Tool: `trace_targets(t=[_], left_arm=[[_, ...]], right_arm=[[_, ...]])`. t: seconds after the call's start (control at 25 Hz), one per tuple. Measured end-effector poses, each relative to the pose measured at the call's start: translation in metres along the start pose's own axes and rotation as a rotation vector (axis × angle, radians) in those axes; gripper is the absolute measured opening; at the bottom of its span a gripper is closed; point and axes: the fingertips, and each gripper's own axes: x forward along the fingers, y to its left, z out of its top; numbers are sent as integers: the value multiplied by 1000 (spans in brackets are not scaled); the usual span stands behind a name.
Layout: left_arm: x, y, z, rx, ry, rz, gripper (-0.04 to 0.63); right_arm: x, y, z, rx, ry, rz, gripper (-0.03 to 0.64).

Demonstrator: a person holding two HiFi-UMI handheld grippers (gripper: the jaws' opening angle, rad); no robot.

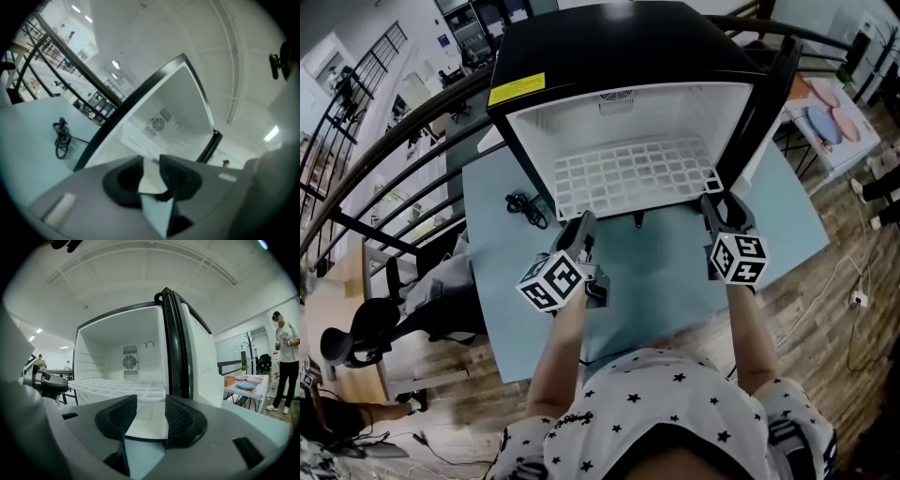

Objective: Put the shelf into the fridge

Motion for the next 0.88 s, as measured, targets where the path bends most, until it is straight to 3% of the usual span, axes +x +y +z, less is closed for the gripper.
trace_targets(t=[0.88], left_arm=[[47, 20, 26, 5, -47, 53, 112]], right_arm=[[13, 39, -9, 16, 28, 102, 110]])
